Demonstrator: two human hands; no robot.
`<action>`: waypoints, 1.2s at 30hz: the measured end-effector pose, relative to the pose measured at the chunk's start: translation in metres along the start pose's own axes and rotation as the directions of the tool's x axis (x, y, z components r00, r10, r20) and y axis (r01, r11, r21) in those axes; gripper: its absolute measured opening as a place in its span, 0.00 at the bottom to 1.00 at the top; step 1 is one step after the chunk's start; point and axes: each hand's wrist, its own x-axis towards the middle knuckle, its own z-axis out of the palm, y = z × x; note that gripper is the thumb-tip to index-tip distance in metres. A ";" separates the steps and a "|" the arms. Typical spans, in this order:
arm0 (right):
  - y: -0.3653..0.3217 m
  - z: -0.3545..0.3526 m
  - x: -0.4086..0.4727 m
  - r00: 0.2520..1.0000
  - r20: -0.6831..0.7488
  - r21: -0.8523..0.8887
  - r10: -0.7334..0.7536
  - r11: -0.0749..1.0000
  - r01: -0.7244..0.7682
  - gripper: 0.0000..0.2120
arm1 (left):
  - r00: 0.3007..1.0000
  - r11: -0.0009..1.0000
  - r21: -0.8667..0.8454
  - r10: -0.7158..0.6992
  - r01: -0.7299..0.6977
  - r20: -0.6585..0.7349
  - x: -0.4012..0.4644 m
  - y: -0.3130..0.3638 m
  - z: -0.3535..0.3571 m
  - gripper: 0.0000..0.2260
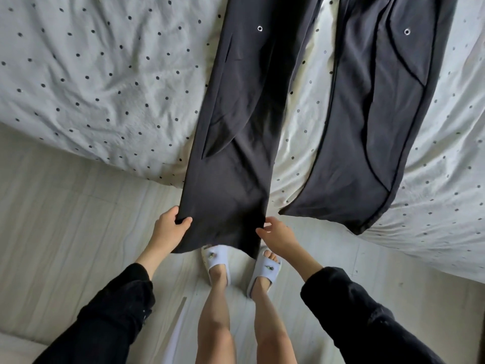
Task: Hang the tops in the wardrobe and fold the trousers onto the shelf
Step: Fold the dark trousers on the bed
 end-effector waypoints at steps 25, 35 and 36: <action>0.118 -0.097 -0.112 0.980 -0.114 0.592 -0.162 0.781 0.198 0.10 | 0.903 0.909 0.011 0.412 -0.417 0.120 -0.117 0.184 0.161 0.22; 0.161 -0.104 -0.067 0.808 -0.588 0.247 -0.050 0.939 0.238 0.19 | 0.929 0.952 -0.048 0.306 -0.303 0.209 -0.092 0.251 0.232 0.18; 0.161 -0.107 -0.063 0.779 -0.626 0.232 -0.034 0.946 0.228 0.14 | 0.926 0.951 -0.035 0.306 -0.306 0.223 -0.090 0.254 0.233 0.16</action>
